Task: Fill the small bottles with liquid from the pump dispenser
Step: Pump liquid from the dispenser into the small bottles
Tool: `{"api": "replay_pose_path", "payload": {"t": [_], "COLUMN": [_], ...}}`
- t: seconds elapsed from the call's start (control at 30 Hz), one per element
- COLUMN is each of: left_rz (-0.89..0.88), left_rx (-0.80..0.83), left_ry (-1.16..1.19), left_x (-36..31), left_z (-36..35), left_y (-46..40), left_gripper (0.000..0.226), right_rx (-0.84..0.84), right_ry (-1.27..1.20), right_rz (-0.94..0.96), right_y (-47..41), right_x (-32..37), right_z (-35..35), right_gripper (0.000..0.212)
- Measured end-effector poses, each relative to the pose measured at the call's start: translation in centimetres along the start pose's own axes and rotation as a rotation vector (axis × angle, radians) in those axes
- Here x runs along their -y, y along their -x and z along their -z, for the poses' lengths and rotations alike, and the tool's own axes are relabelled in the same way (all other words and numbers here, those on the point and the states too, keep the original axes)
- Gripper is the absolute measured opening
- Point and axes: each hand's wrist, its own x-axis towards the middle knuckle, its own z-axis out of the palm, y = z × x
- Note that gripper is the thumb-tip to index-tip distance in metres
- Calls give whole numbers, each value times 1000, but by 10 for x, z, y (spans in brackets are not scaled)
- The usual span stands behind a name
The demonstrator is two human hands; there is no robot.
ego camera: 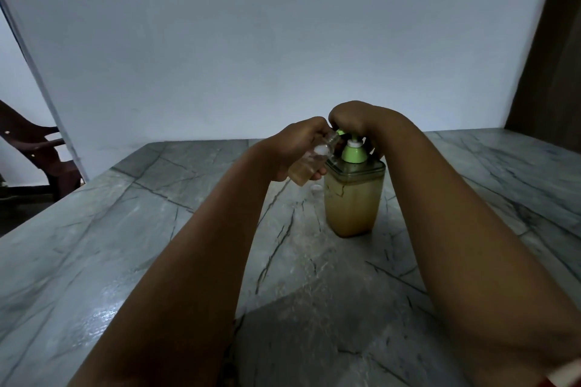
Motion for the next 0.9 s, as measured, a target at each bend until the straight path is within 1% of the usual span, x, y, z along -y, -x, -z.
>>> {"api": "replay_pose_path", "payload": {"t": [0.13,0.37,0.6,0.67,0.77,0.87,0.9], "left_rz": [-9,-18,-19,-17,-26,-31,-30], "left_rx": [-5,7,-3,-4,-3,1,0], "left_ry": [12,8,10,8,14,10,9], "left_x": [0,-2,-2,-2,-3,-2,-1], "left_z": [-1,-2,-4,-4,-4,-3,-3], "left_y": [0,4,4,4,6,6,5], "left_gripper": [31,29,30,29,28,29,29], "right_rx": [3,-7,13,25,1,-3,-1], "right_ry": [30,-99,7,2,-74,-137,-144], "right_rz": [10,-21,-12,-6,-7,-20,-29], "right_y": [1,3,4,5,7,11,10], "right_x": [0,-2,1,0,0,2,3], "right_z": [0,4,-1,-1,3,4,3], "right_gripper": [26,27,32,32,26,12,11]}}
